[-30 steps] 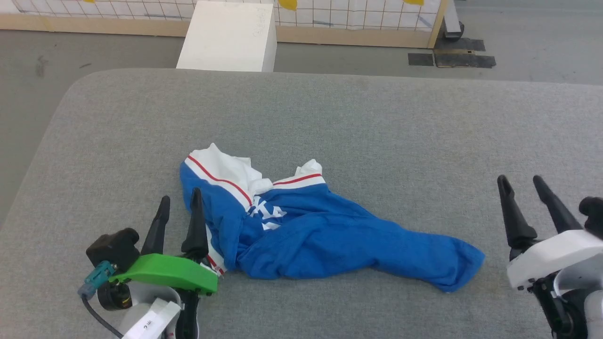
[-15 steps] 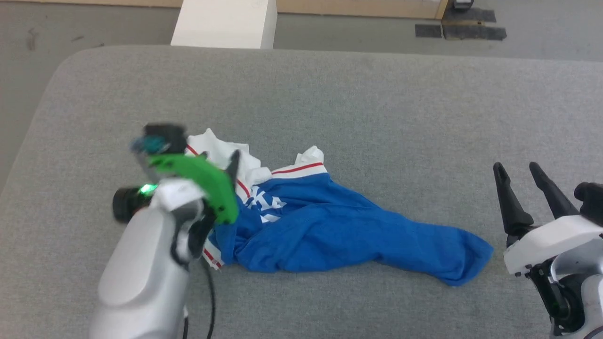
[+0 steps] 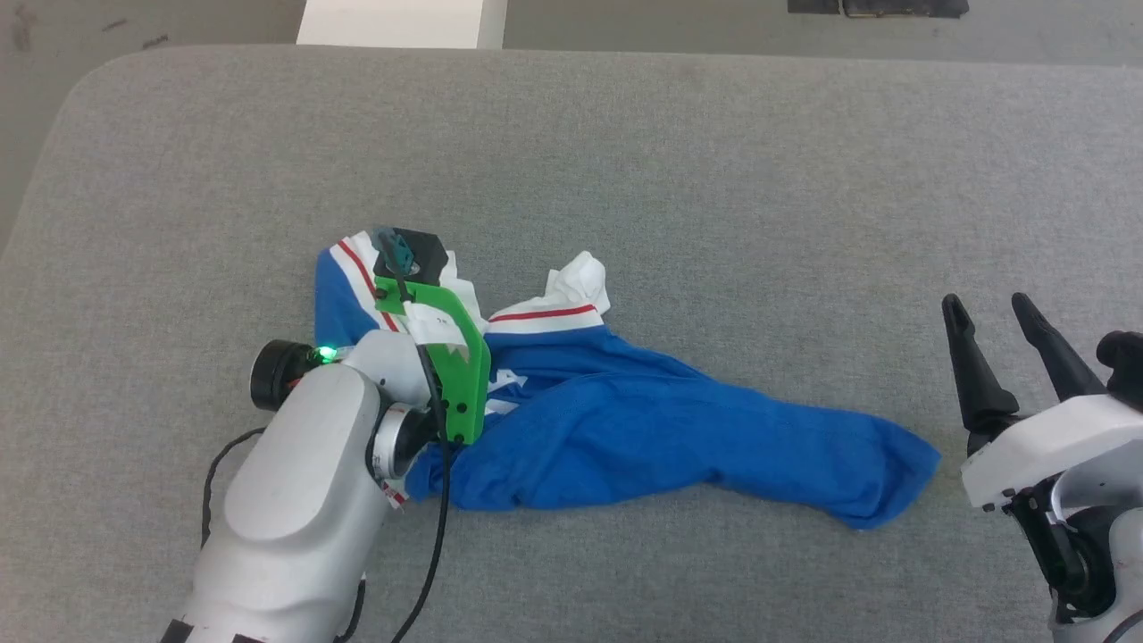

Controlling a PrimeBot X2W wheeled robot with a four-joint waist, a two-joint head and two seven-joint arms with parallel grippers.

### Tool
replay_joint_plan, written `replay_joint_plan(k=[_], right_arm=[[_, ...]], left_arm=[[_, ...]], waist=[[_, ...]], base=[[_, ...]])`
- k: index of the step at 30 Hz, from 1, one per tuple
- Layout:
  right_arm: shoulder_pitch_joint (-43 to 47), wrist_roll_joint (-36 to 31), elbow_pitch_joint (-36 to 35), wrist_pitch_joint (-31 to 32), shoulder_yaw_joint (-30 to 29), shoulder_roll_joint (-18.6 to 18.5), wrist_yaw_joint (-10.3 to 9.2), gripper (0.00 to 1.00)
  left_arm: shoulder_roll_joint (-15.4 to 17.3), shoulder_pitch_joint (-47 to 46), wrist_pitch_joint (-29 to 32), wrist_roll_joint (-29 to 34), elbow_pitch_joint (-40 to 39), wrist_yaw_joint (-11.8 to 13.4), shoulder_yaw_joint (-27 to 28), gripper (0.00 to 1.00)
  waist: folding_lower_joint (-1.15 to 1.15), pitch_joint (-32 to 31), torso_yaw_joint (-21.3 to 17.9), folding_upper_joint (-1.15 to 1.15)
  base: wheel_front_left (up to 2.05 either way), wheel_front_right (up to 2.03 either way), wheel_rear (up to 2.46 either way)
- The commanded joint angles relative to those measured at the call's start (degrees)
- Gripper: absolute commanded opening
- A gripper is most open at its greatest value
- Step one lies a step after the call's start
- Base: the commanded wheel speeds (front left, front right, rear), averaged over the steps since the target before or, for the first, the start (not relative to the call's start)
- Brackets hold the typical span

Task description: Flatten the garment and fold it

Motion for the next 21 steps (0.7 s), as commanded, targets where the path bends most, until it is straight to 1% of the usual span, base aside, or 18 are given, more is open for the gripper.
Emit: replay_joint_plan(k=[1, 2, 7, 13, 15, 18, 21], right_arm=[[-1.16, -0.33, 0.14, -0.42, 0.08, -0.06, -0.06, 1.00], [-1.21, -0.35, 0.31, -0.43, 0.17, -0.09, -0.06, 1.00], [-1.13, -0.57, 1.28, -0.75, 0.20, 0.05, -0.06, 1.00], [-0.68, -0.79, 2.42, -0.85, 0.44, 0.15, -0.06, 1.00], [-0.60, -0.82, 2.58, -0.86, 0.79, 0.32, -0.06, 1.00], [-0.68, -0.78, 2.68, -1.01, 1.15, 0.58, -0.06, 1.00], [-0.68, -0.58, 3.11, -1.11, 1.50, 0.51, -0.06, 1.00]], left_arm=[[-0.03, -0.64, -0.80, -0.48, 0.12, 0.08, 0.28, 0.16], [-0.51, -0.44, -1.48, -1.41, -0.06, 0.05, 0.91, 0.00], [-2.14, 0.80, -5.46, -5.48, -2.28, 0.02, 4.37, 0.00], [-3.60, 4.91, -11.71, -12.77, -9.54, 0.08, 11.70, 0.00], [-3.23, 7.50, -13.15, -14.19, -12.29, 1.11, 14.22, 0.00], [-2.34, 13.16, -14.26, -15.28, -15.55, 3.64, 17.51, 0.00], [-2.21, 19.09, -14.89, -16.10, -17.23, 6.06, 19.92, 0.00]], waist=[[0.00, 0.15, 0.05, 0.00], [0.00, 0.19, 0.15, 0.00], [0.00, -0.50, 0.99, 0.00], [0.00, -2.54, 2.42, 0.00], [0.00, -3.12, 2.70, 0.00], [0.00, -3.49, 3.09, 0.00], [0.00, -3.67, 3.45, 0.00]], base=[[0.00, 0.00, 0.00], [0.00, 0.00, 0.00], [0.00, 0.00, 0.00], [0.00, 0.00, 0.00], [0.00, 0.00, 0.00], [0.00, 0.00, 0.00], [0.00, 0.00, 0.00]])
